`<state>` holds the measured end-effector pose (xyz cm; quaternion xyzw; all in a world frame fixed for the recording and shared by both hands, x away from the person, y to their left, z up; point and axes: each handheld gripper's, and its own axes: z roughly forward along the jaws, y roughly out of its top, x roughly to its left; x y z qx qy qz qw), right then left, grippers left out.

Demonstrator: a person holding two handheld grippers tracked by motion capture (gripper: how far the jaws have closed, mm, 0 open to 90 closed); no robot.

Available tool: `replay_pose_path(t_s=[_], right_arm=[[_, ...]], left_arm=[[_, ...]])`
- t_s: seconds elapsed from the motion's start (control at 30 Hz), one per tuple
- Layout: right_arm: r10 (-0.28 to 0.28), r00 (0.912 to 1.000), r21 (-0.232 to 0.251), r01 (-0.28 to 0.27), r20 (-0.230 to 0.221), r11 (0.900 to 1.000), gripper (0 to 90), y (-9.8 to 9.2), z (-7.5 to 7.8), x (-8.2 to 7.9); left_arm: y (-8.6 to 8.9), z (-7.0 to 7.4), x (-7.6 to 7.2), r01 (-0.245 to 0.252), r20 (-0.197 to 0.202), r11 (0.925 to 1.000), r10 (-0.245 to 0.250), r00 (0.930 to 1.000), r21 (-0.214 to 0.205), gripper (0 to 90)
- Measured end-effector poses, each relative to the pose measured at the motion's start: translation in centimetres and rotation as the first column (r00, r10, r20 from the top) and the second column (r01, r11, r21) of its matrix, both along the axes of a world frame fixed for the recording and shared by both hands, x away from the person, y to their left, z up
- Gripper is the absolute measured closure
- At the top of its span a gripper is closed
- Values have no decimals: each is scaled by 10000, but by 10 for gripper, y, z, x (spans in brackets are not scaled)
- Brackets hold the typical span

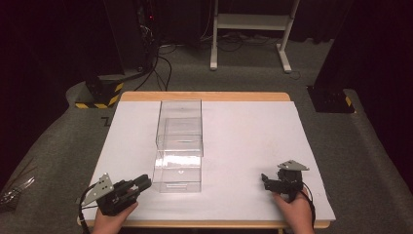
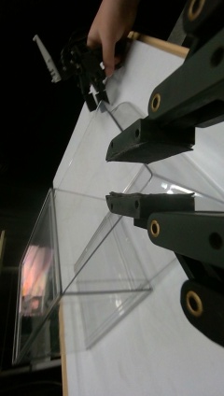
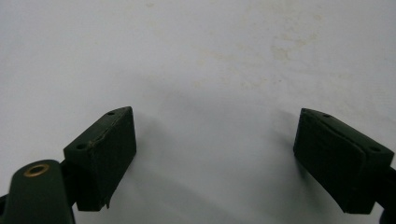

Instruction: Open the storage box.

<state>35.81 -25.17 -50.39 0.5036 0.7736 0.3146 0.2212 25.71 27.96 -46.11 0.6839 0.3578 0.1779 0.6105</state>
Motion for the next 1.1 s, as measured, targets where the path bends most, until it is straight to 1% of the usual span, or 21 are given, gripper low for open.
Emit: replay_pose_path(t_s=[0.23, 0.33, 0.37, 0.43, 0.47, 0.53, 0.57, 0.6, 0.67, 0.7, 0.73, 0.77, 0.8, 0.83, 0.87, 0.93, 0.97, 1.0, 1.03, 1.07, 1.1], right_arm=[[-10, 10000, 11, 10, -11, 10000, 133, 0, 0, 0], [2, 10000, 10, -2, -7, 10000, 133, 0, 0, 0], [-6, 10000, 20, 6, -16, 10000, 133, 0, 0, 0], [4, 10000, 12, -4, -9, 10000, 133, 0, 0, 0], [4, 10000, 12, -4, -9, 10000, 133, 0, 0, 0], [2, 10000, 14, -2, -11, 10000, 133, 0, 0, 0], [2, 10000, 11, -2, -9, 10000, 133, 0, 0, 0], [5, 10000, 14, -5, -11, 10000, 133, 0, 0, 0], [3, 10000, 15, -3, -13, 10000, 133, 0, 0, 0], [2, 10000, 13, -2, -8, 10000, 133, 0, 0, 0], [4, 10000, 9, -4, -6, 10000, 133, 0, 0, 0], [-2, 10000, 19, 2, -14, 10000, 133, 0, 0, 0], [-5, 10000, 15, 5, -12, 10000, 133, 0, 0, 0], [-5, 10000, 15, 5, -12, 10000, 133, 0, 0, 0], [-8, 10000, 14, 8, -12, 10000, 133, 0, 0, 0], [-6, 10000, 24, 6, -18, 10000, 133, 0, 0, 0], [3, 10000, 9, -3, -8, 10000, 133, 0, 0, 0], [-2, 10000, 14, 2, -10, 10000, 133, 0, 0, 0], [-2, 10000, 14, 2, -10, 10000, 133, 0, 0, 0], [5, 10000, 15, -5, -12, 10000, 133, 0, 0, 0], [5, 10000, 15, -5, -12, 10000, 133, 0, 0, 0]], left_arm=[[16, -1, 3, -778, 35, 9970, 778, 9970, 37, 686], [26, -7, 9, -1577, -150, 9864, 1585, 9872, 466, 655], [26, -7, 9, -1577, -150, 9864, 1585, 9872, 466, 644], [33, -11, 14, -2092, -382, 9745, 2128, 9764, 812, 627], [33, -11, 14, -2092, -382, 9745, 2128, 9764, 812, 615], [36, -13, 17, -2392, -522, 9659, 2450, 9681, 989, 605], [37, -15, 18, -2545, -510, 9598, 2619, 9638, 1184, 587], [38, -17, 20, -2861, -526, 9437, 2982, 9531, 1663, 577], [38, -19, 22, -3125, -519, 9268, 3295, 9427, 2084, 553], [38, -20, 24, -3301, -541, 9130, 3520, 9344, 2399, 542], [38, -20, 24, -3301, -541, 9130, 3520, 9344, 2399, 530], [36, -21, 25, -3493, -517, 8942, 3774, 9246, 2801, 522], [33, -24, 28, -3642, -456, 8664, 4023, 9144, 3417, 513], [33, -24, 28, -3642, -456, 8664, 4023, 9144, 3417, 505], [31, -26, 29, -3690, -462, 8458, 4171, 9077, 3853, 505], [27, -31, 34, -3522, -716, 8202, 4265, 9016, 4507, 478], [27, -31, 34, -3522, -716, 8202, 4265, 9016, 4507, 470], [26, -35, 37, -3398, -965, 8120, 4317, 8968, 4745, 461], [26, -35, 37, -3398, -965, 8120, 4317, 8968, 4745, 454], [26, -41, 41, -3221, -1286, 8027, 4376, 8899, 5019, 443], [26, -41, 41, -3221, -1286, 8027, 4376, 8899, 5019, 436]])
